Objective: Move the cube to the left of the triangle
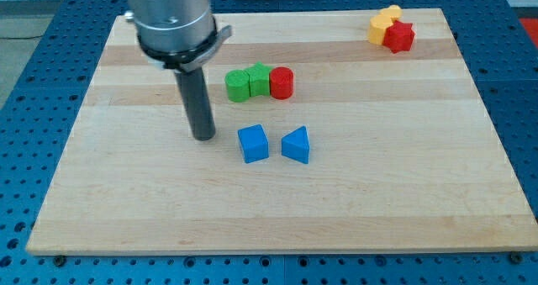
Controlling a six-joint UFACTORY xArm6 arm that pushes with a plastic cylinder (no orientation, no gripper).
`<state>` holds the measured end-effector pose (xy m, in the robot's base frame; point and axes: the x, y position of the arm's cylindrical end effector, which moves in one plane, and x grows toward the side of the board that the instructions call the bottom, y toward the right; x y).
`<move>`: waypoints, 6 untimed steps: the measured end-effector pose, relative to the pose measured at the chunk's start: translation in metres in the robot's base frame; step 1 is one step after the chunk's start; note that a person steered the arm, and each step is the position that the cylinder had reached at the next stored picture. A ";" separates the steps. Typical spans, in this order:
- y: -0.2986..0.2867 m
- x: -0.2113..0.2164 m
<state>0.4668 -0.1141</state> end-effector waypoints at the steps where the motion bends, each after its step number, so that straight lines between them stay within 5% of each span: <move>1: 0.016 0.013; 6: 0.062 0.022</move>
